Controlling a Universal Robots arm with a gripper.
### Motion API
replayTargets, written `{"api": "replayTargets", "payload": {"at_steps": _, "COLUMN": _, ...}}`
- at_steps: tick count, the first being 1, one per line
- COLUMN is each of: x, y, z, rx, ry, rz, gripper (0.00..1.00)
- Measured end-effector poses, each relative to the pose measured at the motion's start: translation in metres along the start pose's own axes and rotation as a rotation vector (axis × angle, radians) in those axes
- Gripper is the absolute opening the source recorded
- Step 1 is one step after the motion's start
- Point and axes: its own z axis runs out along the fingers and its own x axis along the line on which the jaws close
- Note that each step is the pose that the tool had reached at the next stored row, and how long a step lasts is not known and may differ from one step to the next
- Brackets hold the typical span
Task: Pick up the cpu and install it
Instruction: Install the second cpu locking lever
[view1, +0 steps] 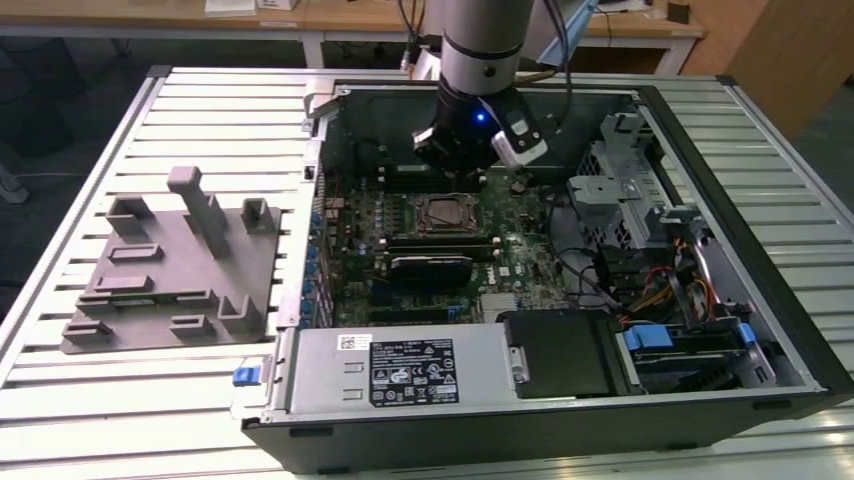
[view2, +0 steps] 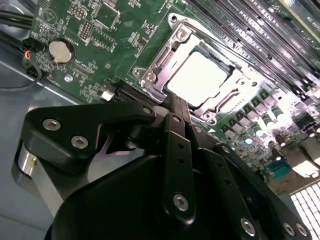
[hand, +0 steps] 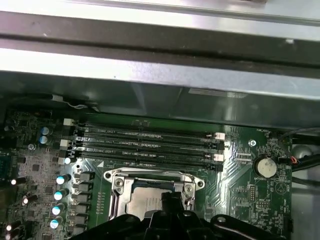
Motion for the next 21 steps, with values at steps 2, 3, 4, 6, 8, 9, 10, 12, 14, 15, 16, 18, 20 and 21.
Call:
{"api": "replayTargets", "payload": {"at_steps": 2, "x": -0.0001, "y": 0.0004, "z": -0.0033, "rx": 0.0001, "ry": 0.0001, "rz": 0.0, "gripper": 0.11}}
{"api": "replayTargets", "payload": {"at_steps": 3, "x": -0.0001, "y": 0.0006, "z": -0.0047, "rx": 0.0, "ry": 0.0, "rz": 0.0, "gripper": 0.11}}
{"api": "replayTargets", "payload": {"at_steps": 4, "x": -0.0001, "y": 0.0007, "z": -0.0059, "rx": 0.0, "ry": 0.0001, "rz": 0.0, "gripper": 0.11}}
{"api": "replayTargets", "payload": {"at_steps": 6, "x": -0.0002, "y": 0.0009, "z": -0.0074, "rx": 0.0, "ry": 0.0, "rz": 0.0, "gripper": 0.11}}
{"api": "replayTargets", "payload": {"at_steps": 8, "x": -0.0002, "y": 0.001, "z": -0.0078, "rx": -0.0003, "ry": -0.0001, "rz": 0.0, "gripper": 0.11}}
{"api": "replayTargets", "payload": {"at_steps": 9, "x": -0.0002, "y": 0.0008, "z": -0.0078, "rx": -0.0003, "ry": -0.0001, "rz": 0.0, "gripper": 0.11}}
{"api": "replayTargets", "payload": {"at_steps": 10, "x": -0.0002, "y": 0.0004, "z": -0.008, "rx": -0.0001, "ry": 0.0001, "rz": 0.0, "gripper": 0.11}}
{"api": "replayTargets", "payload": {"at_steps": 12, "x": -0.0001, "y": -0.0005, "z": -0.0081, "rx": -0.0001, "ry": 0.0, "rz": 0.0, "gripper": 0.11}}
{"api": "replayTargets", "payload": {"at_steps": 14, "x": 0.0, "y": -0.0017, "z": -0.0082, "rx": 0.0, "ry": 0.0, "rz": 0.0, "gripper": 0.11}}
{"api": "replayTargets", "payload": {"at_steps": 15, "x": 0.0, "y": -0.0025, "z": -0.0082, "rx": -0.0001, "ry": 0.0, "rz": 0.0, "gripper": 0.11}}
{"api": "replayTargets", "payload": {"at_steps": 16, "x": 0.0001, "y": -0.0029, "z": -0.0083, "rx": -0.0001, "ry": 0.0, "rz": 0.0, "gripper": 0.11}}
{"api": "replayTargets", "payload": {"at_steps": 18, "x": 0.0001, "y": -0.0034, "z": -0.0084, "rx": 0.0, "ry": 0.0001, "rz": 0.0, "gripper": 0.11}}
{"api": "replayTargets", "payload": {"at_steps": 20, "x": 0.0002, "y": -0.0049, "z": -0.0096, "rx": 0.0001, "ry": 0.0002, "rz": 0.0, "gripper": 0.11}}
{"api": "replayTargets", "payload": {"at_steps": 21, "x": 0.0002, "y": -0.0048, "z": -0.0122, "rx": 0.0002, "ry": 0.0002, "rz": 0.0, "gripper": 0.11}}
